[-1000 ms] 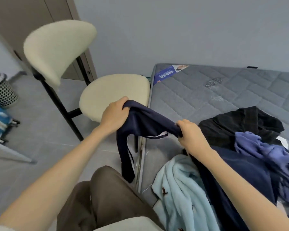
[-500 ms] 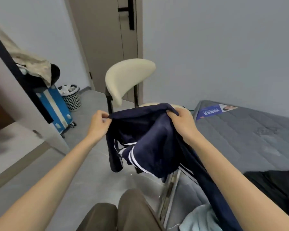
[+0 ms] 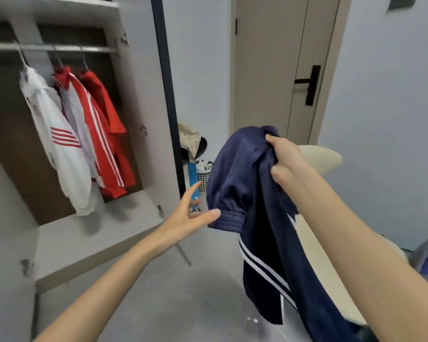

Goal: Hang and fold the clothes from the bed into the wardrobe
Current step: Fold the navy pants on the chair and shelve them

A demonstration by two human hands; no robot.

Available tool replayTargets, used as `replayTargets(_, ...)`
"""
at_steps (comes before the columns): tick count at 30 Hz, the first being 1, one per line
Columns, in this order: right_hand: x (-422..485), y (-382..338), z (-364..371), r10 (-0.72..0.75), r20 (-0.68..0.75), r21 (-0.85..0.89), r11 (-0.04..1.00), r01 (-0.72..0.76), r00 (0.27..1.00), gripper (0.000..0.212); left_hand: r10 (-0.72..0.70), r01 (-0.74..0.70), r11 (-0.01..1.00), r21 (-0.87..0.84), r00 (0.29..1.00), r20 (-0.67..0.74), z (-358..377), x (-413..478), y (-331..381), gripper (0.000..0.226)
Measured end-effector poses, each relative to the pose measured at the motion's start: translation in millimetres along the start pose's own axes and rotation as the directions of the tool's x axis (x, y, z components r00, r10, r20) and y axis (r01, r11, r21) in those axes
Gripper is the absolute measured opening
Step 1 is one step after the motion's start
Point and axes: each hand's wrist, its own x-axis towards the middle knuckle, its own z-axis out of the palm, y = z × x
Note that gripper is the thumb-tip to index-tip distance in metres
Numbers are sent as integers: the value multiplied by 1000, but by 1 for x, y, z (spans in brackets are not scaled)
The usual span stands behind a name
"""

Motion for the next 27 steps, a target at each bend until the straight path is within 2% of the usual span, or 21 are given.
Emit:
replayTargets(3,-18,-4,21,2,13,10,1000,-3,1000,12,101,-113,972,208,993,65,0,-29,-10,134)
replayTargets(5,-33,-4,29,1,48,17,1000,-2,999,12,217,-189,936,297,974,-64,7,-38,-12,135)
replayTargets(6,-41,-5,33,-7,81,20,1000,6,997,12,260,-213,943,254,951,-168,8,-38,-9,126)
replayTargets(8,-56,-3,37,-41,151,-4,999,42,988,13,280,-251,959,130,899,-337,4,-39,-3,89)
replayTargets(10,-67,2,37,-147,192,-129,976,173,970,13,261,-232,965,120,871,-417,-8,-45,5,50)
replayTargets(11,-70,7,36,-220,201,-226,938,264,954,16,257,-209,966,156,859,-444,-19,-51,8,40)
replayTargets(13,-72,18,29,-363,234,-451,782,431,902,26,270,-174,957,234,832,-485,-42,-64,13,33)
replayTargets(14,-71,25,25,-410,271,-572,659,488,871,29,275,-154,950,273,826,-492,-54,-71,16,28)
replayTargets(16,-69,41,19,-389,373,-786,350,509,843,32,234,-71,948,311,818,-525,-77,-80,24,4)
replayTargets(17,-68,49,19,-340,408,-843,216,493,847,33,199,-25,951,307,810,-552,-87,-83,27,14)
replayTargets(18,-70,56,22,-300,431,-862,142,487,851,31,161,14,957,289,806,-570,-95,-84,31,26)
replayTargets(19,-75,61,28,-282,456,-851,139,506,844,28,122,36,966,256,810,-574,-101,-85,36,31)
replayTargets(21,-90,68,47,-256,537,-764,256,593,803,22,63,72,973,218,829,-555,-107,-88,45,29)
replayTargets(23,-112,77,65,-141,652,-670,352,653,745,20,41,144,942,303,848,-529,-109,-89,44,29)
replayTargets(25,-132,87,76,-23,726,-636,359,683,688,25,8,203,918,341,850,-527,-111,-92,39,28)
replayTargets(27,-148,100,82,43,747,-629,369,684,664,36,-40,202,948,245,842,-538,-116,-92,36,24)
